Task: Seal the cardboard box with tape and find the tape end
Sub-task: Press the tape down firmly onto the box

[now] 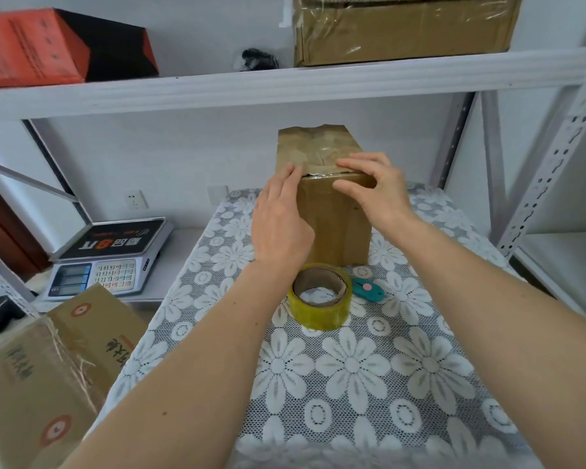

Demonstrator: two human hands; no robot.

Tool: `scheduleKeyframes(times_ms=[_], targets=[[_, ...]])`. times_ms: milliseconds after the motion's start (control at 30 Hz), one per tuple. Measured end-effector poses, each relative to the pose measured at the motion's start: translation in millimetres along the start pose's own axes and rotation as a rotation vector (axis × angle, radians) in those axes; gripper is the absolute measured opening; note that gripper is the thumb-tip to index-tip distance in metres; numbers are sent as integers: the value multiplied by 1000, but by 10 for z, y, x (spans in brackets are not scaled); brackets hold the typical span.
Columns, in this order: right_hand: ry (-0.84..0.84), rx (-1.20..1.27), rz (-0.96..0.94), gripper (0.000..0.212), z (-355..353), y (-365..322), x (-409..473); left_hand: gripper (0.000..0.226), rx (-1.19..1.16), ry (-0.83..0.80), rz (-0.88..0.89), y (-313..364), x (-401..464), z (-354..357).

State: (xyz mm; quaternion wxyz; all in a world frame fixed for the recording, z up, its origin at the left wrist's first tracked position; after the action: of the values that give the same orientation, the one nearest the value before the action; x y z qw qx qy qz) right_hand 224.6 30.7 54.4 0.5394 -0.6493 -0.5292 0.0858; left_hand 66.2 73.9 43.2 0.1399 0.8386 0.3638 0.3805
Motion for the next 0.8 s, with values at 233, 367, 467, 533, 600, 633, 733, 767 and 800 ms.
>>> scheduleKeyframes(times_ms=[233,367,467,533,600,633,733,767,800], targets=[[-72,-14,-4,43,-72,32,19,79,-8,24,-5,-9,7,-4],[-39,11,21,45,-58,27,24,78,41,40,-8,-25,10,-9],[59,60,21,37,-2,-7,15,77,56,40,-19,-39,16,-18],[95,74,17,34,28,-21,11,75,37,35,-27,-49,18,-18],[92,75,4,32,32,-14,12,65,19,42,-24,-53,22,-7],[83,77,-2,31,22,-9,14,57,7,54,-25,-50,29,-5],[44,81,-5,29,-19,20,30,45,-17,74,-48,-36,79,11],[37,73,-6,29,-29,27,31,48,-21,70,-55,-36,98,25],[32,63,-8,29,-33,33,29,51,-27,70,-60,-38,113,34]])
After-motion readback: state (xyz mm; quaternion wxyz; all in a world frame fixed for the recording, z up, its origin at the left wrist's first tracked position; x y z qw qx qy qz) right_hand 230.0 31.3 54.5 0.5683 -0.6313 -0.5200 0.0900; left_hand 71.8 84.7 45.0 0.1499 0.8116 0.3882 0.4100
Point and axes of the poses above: each hand's wrist, its own x-axis towards the middle knuckle, its own z-axis out of the palm, y = z × x, the point moved 5 cm from there along x, towards the middle knuckle, and after that the axes turned 8 degrees about -y, right-handed, at the moved point
